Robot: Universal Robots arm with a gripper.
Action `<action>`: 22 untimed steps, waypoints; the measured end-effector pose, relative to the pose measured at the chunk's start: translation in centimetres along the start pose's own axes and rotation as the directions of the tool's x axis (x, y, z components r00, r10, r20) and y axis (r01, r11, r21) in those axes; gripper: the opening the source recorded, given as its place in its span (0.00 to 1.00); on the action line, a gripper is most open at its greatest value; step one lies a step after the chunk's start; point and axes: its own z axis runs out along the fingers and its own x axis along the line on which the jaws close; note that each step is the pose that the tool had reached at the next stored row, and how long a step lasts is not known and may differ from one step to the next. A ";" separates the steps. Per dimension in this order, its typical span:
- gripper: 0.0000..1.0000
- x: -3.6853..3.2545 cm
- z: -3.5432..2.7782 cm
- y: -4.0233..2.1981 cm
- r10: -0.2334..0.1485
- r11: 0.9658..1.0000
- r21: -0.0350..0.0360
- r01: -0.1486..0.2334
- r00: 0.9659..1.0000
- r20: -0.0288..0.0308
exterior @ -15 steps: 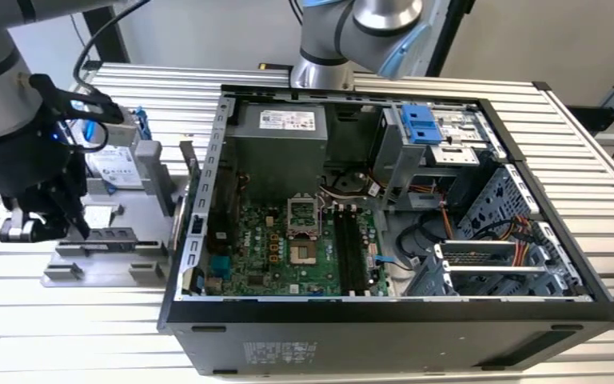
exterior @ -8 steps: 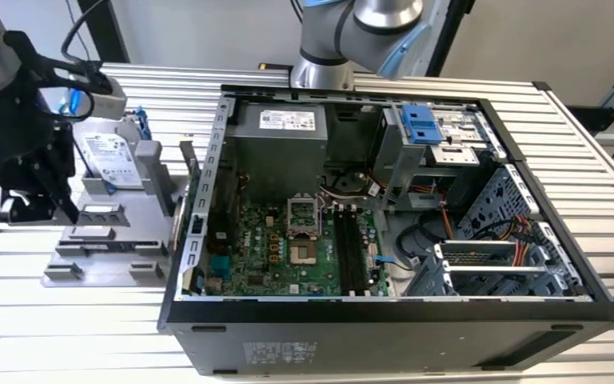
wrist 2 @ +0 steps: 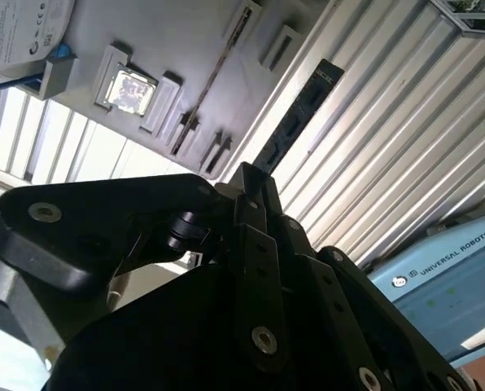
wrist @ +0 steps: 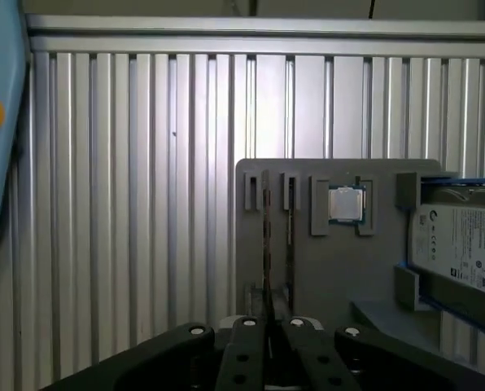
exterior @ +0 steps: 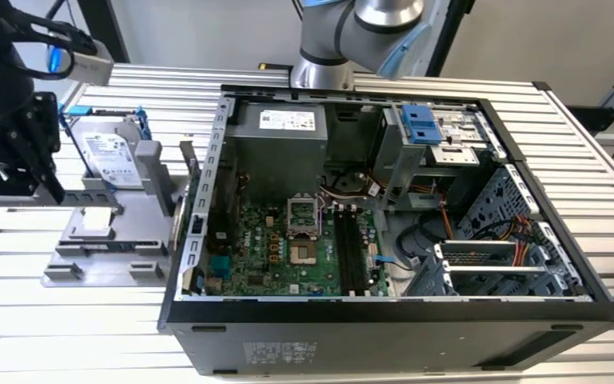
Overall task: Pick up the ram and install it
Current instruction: 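Pick up the ram and move it above insertion slot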
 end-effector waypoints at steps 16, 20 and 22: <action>0.00 -0.06 -3.44 -2.26 0.000 1.000 -0.001 0.000 1.000 0.000; 0.00 -0.07 -3.49 -4.12 0.000 1.000 -0.001 0.000 1.000 0.000; 0.00 -0.07 -3.52 -5.02 0.000 1.000 -0.001 0.000 1.000 0.000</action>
